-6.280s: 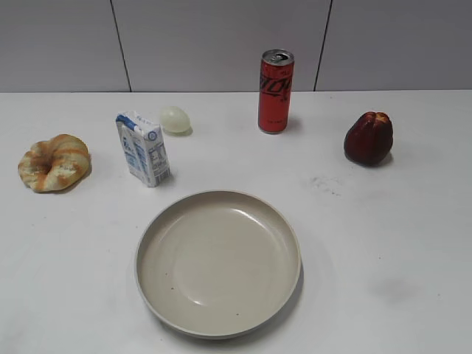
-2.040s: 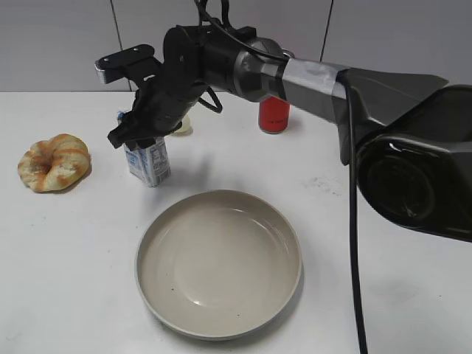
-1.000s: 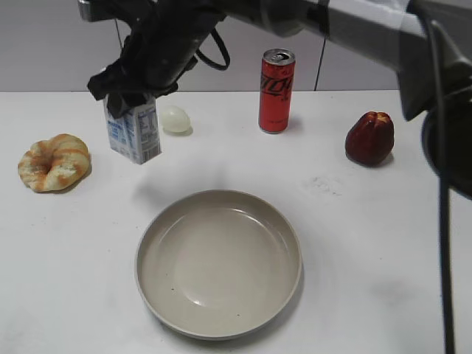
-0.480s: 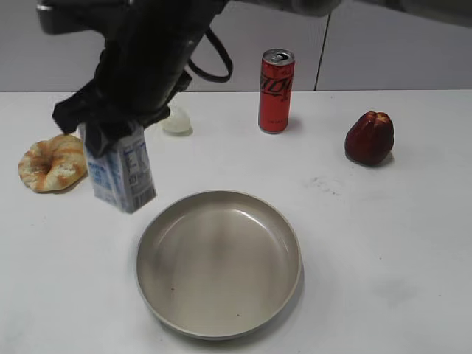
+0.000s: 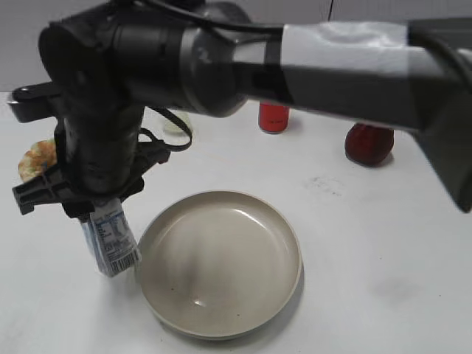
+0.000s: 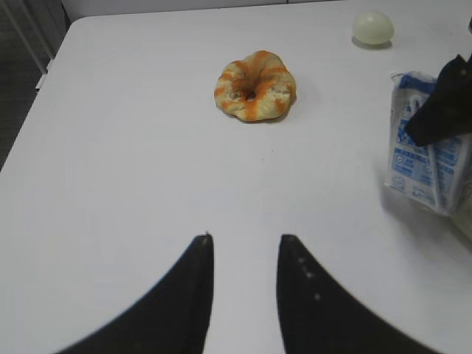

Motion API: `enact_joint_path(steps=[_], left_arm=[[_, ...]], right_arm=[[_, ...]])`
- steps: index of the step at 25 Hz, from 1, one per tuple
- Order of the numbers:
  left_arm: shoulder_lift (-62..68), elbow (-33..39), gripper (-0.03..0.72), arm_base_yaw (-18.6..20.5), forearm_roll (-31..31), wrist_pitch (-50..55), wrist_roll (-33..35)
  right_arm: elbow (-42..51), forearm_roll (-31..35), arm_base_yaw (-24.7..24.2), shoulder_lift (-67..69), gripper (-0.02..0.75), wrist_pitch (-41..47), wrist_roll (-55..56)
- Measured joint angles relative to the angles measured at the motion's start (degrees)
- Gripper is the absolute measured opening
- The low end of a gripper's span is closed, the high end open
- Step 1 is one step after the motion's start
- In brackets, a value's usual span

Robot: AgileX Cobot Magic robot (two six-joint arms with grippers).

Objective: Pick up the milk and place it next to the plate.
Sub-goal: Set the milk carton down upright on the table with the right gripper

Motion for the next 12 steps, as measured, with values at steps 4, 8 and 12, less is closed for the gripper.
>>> enact_joint_path(steps=[4,8,12], left_arm=[[0.0,0.0,0.230,0.0,0.0,0.0,0.0],[0.0,0.0,0.230,0.0,0.0,0.0,0.0],[0.0,0.0,0.230,0.0,0.0,0.0,0.0]], right_arm=[[0.1,-3.1,-0.1,2.2,0.293,-1.0,11.1],[0.1,-3.8,-0.1,2.7,0.293,-2.4,18.8],[-2.5,-5.9,-0.1,2.8,0.293,-1.2,20.8]])
